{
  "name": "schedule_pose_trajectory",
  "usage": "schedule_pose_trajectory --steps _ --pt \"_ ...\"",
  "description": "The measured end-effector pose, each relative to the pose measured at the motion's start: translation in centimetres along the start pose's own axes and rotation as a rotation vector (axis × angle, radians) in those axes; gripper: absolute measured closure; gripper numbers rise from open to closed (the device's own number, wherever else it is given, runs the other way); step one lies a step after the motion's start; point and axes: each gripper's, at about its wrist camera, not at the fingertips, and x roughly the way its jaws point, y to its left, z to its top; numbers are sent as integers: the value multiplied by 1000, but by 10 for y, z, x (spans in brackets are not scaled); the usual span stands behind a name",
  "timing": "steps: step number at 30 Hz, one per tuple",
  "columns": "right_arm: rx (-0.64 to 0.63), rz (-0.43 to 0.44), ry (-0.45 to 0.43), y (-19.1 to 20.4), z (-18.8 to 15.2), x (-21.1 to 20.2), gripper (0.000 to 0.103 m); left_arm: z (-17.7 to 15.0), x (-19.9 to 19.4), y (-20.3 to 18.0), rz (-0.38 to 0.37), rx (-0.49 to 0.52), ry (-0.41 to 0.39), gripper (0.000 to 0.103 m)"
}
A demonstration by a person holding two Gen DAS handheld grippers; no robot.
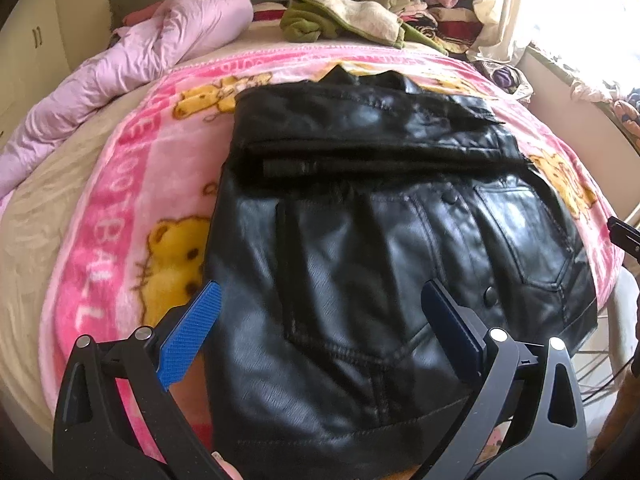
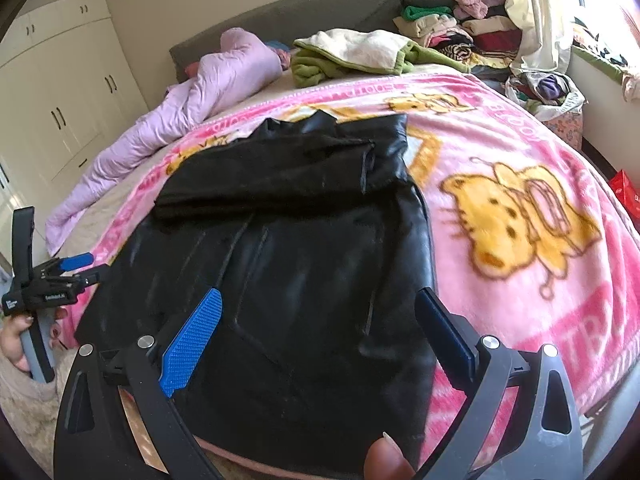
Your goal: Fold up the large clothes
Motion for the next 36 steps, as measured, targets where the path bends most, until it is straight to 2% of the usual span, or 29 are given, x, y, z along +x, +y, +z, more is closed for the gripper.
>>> schedule_pose_trajectory --steps 8,13,23,28,29,32,36 --pt "19 -4 34 -19 -20 -5 7 -25 7 26 -17 -55 58 9" --pt "26 -6 46 -24 -30 -6 7 -37 5 35 16 -46 77 9" --pt "16 2 75 -28 -46 -5 7 -53 16 55 -86 -86 186 9" --pt "24 33 100 -28 -52 -4 7 -57 19 49 -122 -27 232 10" --pt "27 45 118 -29 -55 -2 7 -58 21 48 -122 -14 240 10" --pt "27 52 155 -31 -62 3 7 -59 25 44 -137 9 264 21" --pt "31 61 189 -36 -72 8 7 -59 28 44 -160 11 282 27"
